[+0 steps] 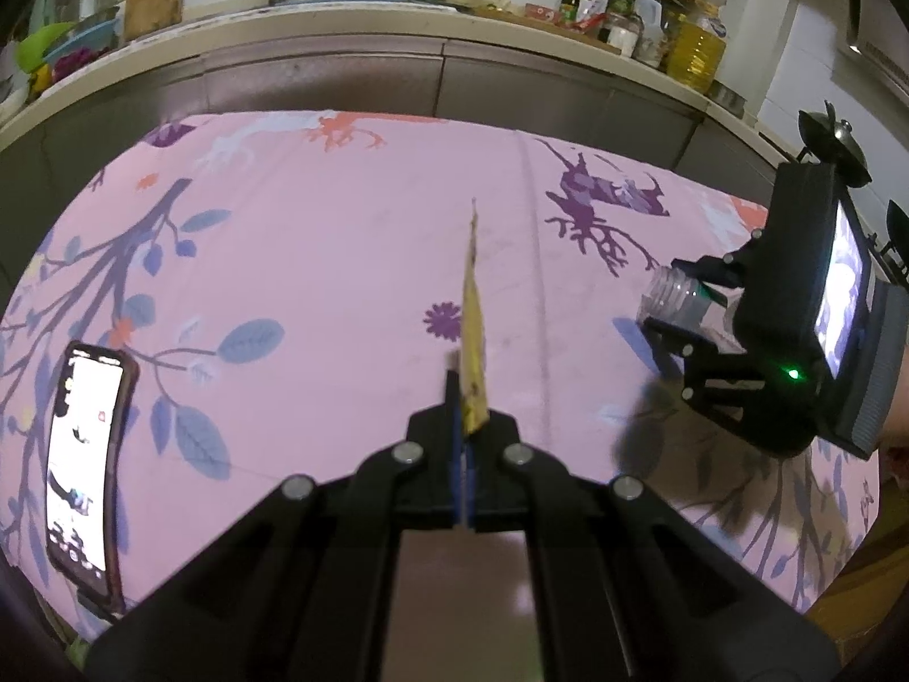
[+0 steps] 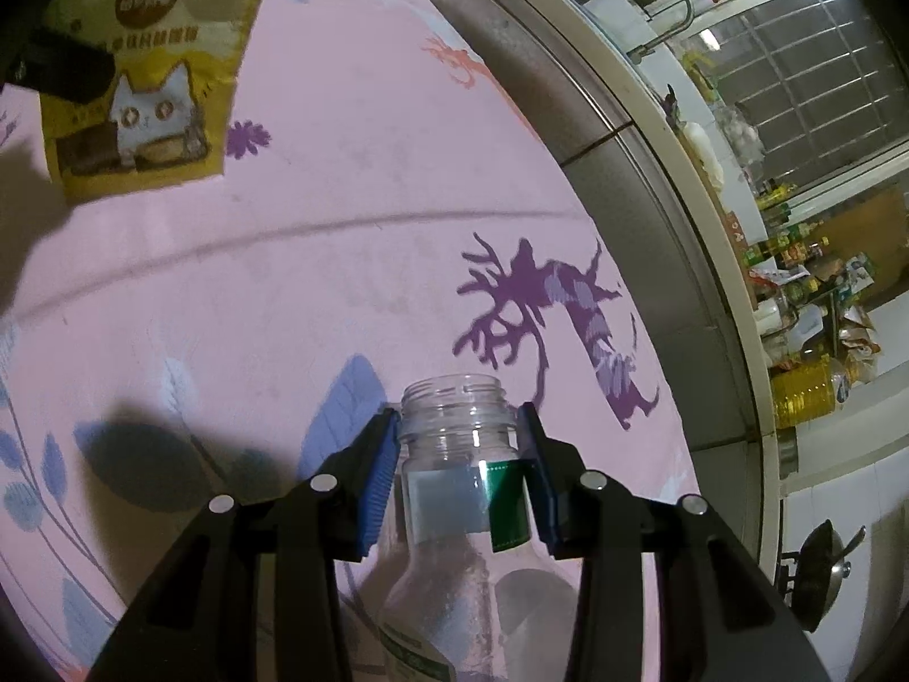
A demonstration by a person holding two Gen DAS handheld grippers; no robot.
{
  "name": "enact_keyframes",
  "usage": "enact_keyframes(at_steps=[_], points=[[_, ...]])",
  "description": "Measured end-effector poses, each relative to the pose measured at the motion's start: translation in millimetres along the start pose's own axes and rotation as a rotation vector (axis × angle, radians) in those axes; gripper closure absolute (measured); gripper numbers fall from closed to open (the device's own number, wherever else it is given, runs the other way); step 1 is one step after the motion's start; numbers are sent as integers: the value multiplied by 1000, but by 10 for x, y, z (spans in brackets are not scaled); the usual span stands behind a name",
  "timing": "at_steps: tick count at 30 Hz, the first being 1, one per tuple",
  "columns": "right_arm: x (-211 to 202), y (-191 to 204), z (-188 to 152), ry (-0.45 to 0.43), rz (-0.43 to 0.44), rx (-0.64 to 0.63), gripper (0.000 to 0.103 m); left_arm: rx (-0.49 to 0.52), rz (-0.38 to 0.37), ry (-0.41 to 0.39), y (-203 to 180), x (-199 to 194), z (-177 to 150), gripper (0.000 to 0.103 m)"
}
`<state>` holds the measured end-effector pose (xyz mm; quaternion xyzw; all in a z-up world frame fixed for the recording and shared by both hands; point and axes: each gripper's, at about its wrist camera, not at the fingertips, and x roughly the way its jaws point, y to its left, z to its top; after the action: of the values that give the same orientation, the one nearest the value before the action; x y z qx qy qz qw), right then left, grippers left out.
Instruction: Collect trash
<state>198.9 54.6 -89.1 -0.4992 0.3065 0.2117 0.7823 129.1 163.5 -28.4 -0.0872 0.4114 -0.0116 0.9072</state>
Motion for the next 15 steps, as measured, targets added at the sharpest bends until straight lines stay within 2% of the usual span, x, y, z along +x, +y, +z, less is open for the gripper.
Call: enact_keyframes(at_steps=[10, 13, 15], points=[[-170, 44, 256, -58, 96, 71, 64, -50, -19, 31, 150, 94, -53, 102], [-272, -99, 295, -85, 142, 163, 65, -63, -30, 36, 182, 112, -62, 102], [-386, -274, 317, -119, 202, 271, 65, -64, -36, 34, 189, 113, -64, 102]])
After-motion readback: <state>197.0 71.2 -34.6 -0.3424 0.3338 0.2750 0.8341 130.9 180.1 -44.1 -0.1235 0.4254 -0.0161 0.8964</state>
